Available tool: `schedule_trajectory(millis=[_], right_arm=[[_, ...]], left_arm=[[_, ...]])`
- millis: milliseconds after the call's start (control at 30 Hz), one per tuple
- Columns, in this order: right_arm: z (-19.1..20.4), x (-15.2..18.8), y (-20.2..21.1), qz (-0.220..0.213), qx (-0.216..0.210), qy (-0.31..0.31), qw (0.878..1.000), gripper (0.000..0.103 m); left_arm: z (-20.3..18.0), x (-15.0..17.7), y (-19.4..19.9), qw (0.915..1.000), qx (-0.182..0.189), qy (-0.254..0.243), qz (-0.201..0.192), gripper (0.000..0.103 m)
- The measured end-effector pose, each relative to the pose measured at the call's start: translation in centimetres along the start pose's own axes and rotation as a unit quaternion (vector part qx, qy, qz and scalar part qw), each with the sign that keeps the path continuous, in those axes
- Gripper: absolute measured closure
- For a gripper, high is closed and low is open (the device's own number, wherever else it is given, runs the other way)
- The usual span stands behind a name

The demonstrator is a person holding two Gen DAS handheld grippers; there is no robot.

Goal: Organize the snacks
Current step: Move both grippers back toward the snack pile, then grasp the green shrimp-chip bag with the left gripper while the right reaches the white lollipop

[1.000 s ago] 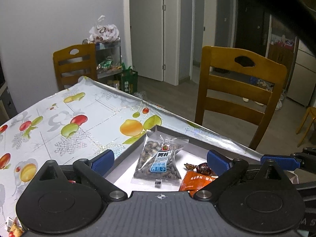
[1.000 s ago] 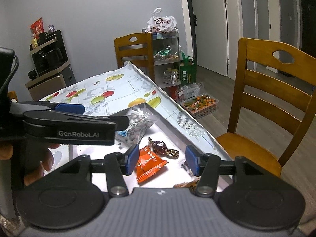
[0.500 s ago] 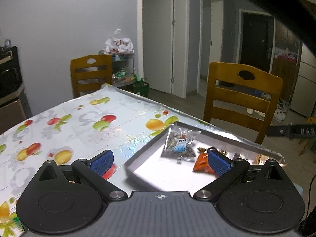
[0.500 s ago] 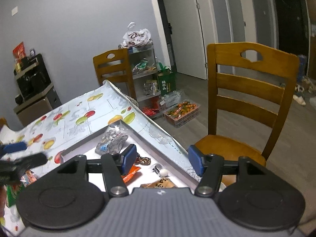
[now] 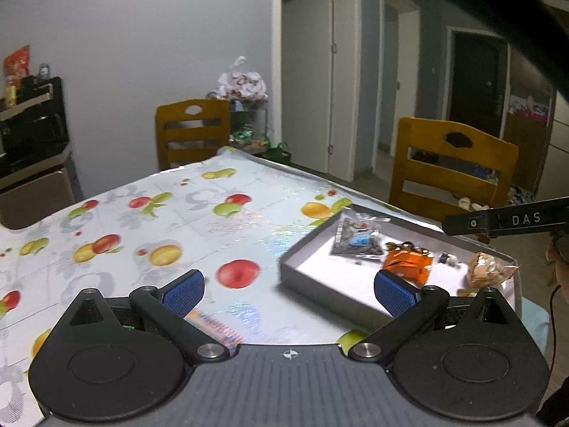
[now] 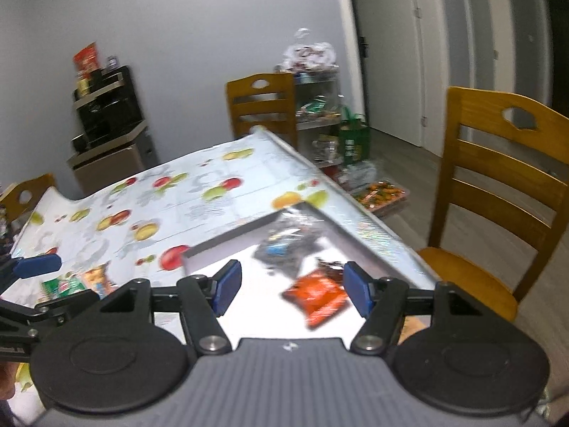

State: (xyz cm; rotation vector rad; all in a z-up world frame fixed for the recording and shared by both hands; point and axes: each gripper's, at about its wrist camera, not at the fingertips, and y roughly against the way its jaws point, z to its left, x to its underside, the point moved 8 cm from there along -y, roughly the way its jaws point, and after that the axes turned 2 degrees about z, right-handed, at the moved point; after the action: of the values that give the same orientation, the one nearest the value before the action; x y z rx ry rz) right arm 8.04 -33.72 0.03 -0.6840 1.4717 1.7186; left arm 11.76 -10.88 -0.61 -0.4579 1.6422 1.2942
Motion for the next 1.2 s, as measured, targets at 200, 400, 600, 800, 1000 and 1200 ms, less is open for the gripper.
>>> schedule_trajectory(millis=[200,400,600,800,1000,1200], right_arm=[[5.3,0.8,-0.8,0.011,-0.034,0.033,0.999,0.036],[11.4,3.1,-2.2,0.043,-0.081,0.067,0.994,0.036],[15.8,4.9,-3.0,0.060,-0.102,0.111,0.987,0.036],[18.4,6.5,-3.7,0.071,-0.108,0.150,0.980,0.036],[20.1,7.9,-4.3,0.083,-0.108,0.184,0.973,0.035],[20.5,8.4,-4.6,0.089,-0.109,0.195,0.971,0.035]], left_arm=[[5.0,1.4,2.7,0.9985,-0.038,0.039,-0.012,0.000],[11.2,2.7,4.9,0.9920,-0.097,0.079,-0.014,0.000],[15.4,3.5,6.4,0.9847,-0.133,0.110,-0.025,0.000],[15.8,3.8,5.1,0.9841,-0.114,0.135,-0.021,0.000],[13.0,4.0,2.1,0.9899,-0.053,0.132,0.002,0.000],[11.9,5.0,-1.3,0.9902,-0.042,0.126,0.042,0.000]])
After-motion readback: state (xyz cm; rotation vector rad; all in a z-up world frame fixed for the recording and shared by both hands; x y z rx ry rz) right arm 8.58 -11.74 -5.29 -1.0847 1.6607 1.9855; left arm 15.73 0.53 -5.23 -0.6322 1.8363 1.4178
